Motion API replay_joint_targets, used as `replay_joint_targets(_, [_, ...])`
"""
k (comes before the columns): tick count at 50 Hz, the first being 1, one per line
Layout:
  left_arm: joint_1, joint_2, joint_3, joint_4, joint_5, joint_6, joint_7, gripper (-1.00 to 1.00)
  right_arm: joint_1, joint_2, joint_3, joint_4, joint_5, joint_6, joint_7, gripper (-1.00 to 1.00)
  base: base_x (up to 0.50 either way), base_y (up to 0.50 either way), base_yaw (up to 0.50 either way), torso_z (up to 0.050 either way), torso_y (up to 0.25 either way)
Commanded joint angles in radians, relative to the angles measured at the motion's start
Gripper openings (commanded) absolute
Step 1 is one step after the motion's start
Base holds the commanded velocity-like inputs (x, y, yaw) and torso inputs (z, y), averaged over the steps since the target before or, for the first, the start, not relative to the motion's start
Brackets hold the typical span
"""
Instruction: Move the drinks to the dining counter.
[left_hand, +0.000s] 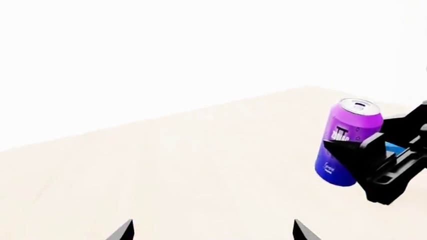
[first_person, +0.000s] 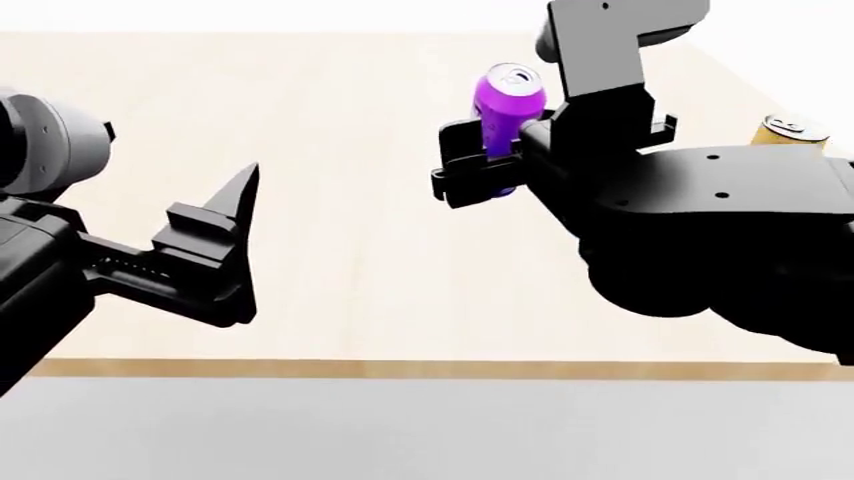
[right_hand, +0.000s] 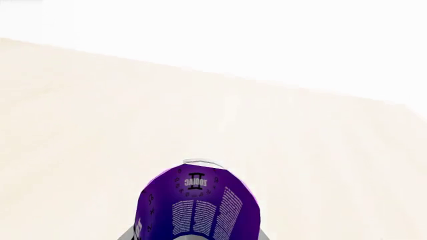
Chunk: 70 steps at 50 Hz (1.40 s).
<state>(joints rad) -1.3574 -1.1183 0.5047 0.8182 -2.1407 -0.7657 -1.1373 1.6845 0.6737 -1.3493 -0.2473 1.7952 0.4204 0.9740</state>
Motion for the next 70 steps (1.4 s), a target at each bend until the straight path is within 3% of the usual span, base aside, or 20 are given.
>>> replay_joint_targets(1, [0.007, 0.002, 0.000, 0.001, 0.006, 0.002, 0.001, 1.00, -0.027, -0.003, -0.014, 0.009, -0.034, 0.017, -0.001, -1.00, 0.00, 0.00, 0.00, 0.000, 0.000])
replay_joint_targets(70, [0.029, -0.009, -0.012, 0.009, 0.013, 0.013, 0.008, 1.00, -0.172, 0.003, -0.061, 0.033, -0.084, -0.009, -0.054, -1.00, 0.00, 0.00, 0.00, 0.000, 0.000])
